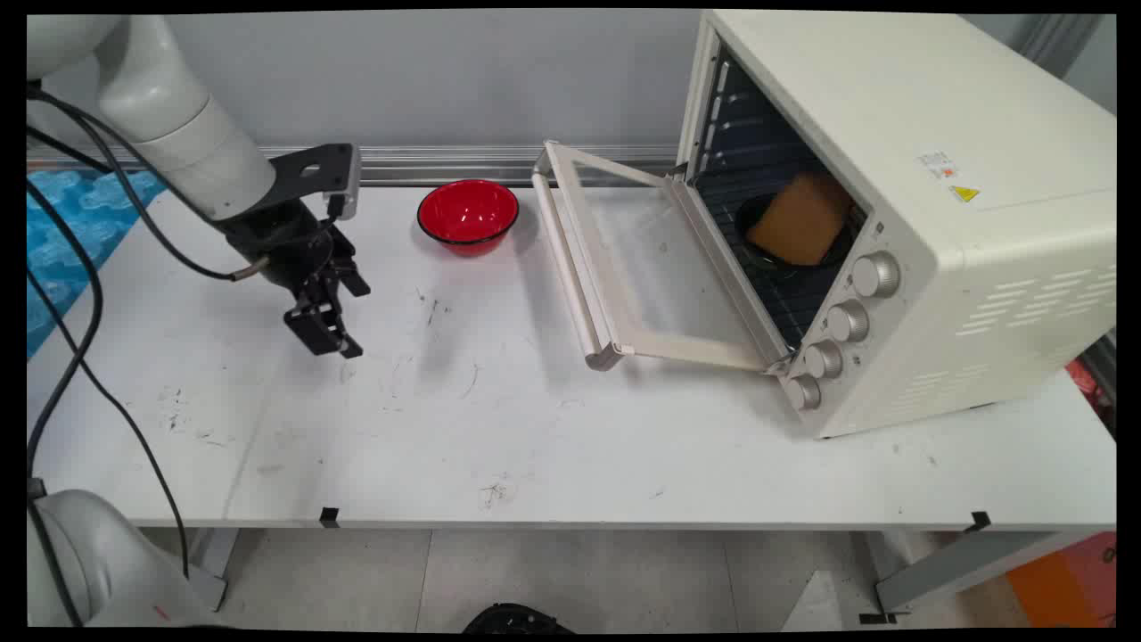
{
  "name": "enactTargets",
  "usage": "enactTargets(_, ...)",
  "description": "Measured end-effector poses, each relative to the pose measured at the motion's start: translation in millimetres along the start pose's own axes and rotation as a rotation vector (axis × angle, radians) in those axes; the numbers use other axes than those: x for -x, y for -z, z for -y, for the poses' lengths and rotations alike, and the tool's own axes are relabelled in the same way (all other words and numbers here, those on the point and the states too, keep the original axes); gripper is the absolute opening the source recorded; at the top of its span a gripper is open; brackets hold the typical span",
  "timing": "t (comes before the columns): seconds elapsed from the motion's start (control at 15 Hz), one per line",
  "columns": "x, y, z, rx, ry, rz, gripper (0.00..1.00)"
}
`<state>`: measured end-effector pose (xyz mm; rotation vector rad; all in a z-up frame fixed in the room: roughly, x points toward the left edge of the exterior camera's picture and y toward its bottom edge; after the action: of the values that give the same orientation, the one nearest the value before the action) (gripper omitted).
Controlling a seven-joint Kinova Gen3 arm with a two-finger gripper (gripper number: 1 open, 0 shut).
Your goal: Close the oven
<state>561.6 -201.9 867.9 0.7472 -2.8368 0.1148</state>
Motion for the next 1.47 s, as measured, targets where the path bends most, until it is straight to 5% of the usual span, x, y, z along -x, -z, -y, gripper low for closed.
enactTargets(1.0, -88.9, -18.4, 29.3, -0.027, 0.109, -0.273, 1.0)
enactTargets(1.07, -92.3, -24.7, 30.3, -0.026, 0.111, -0.292, 0.0)
enactTargets(1.47, -99.4, -66.1, 31.9, -0.003, 0.117, -0.367, 0.0)
